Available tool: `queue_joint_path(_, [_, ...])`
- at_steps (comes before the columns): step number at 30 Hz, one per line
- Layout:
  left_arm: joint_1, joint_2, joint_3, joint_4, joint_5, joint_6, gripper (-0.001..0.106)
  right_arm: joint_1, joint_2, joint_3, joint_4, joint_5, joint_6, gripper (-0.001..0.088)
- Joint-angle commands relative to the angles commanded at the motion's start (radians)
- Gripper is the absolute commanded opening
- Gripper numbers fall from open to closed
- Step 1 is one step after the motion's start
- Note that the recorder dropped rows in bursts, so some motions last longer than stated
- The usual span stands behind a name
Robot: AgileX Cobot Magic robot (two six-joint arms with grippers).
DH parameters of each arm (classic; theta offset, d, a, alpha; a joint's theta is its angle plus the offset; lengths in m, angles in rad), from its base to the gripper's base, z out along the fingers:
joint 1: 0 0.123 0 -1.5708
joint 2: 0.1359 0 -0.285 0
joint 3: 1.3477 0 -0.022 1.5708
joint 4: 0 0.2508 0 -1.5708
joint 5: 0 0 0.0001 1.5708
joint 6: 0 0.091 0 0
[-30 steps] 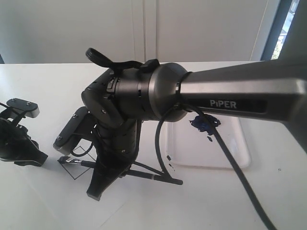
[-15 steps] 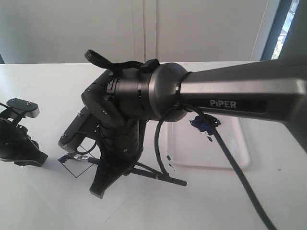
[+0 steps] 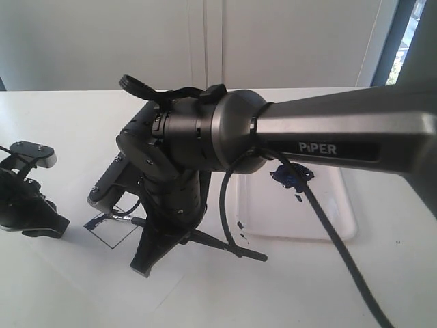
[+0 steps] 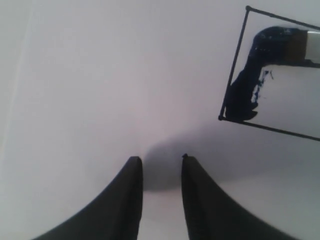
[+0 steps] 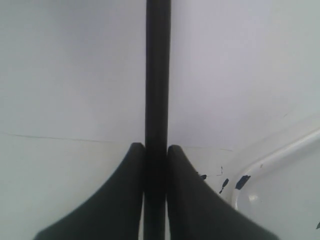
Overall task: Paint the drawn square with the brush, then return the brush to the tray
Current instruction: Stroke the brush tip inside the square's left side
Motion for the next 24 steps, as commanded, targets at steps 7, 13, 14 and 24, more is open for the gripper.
queue_joint_path(7, [-0.005, -0.004, 0.0, -0.022, 0.048, 0.007, 0.034, 0.0, 0.0, 0.0, 0.0, 0.0, 0.0, 0.0])
queue_joint_path(13, [-0.048, -0.073, 0.0, -0.022, 0.039, 0.094, 0.034, 0.0, 0.0, 0.0, 0.002, 0.0, 0.0, 0.0])
queue_joint_path(14, [-0.06, -0.089, 0.0, -0.019, 0.033, 0.097, 0.034, 0.0, 0.0, 0.0, 0.002, 0.003, 0.0, 0.0])
queue_joint_path(24, [-0.078, -0.1, 0.002, 0.039, 0.031, 0.085, 0.034, 0.0, 0.0, 0.0, 0.002, 0.02, 0.0, 0.0])
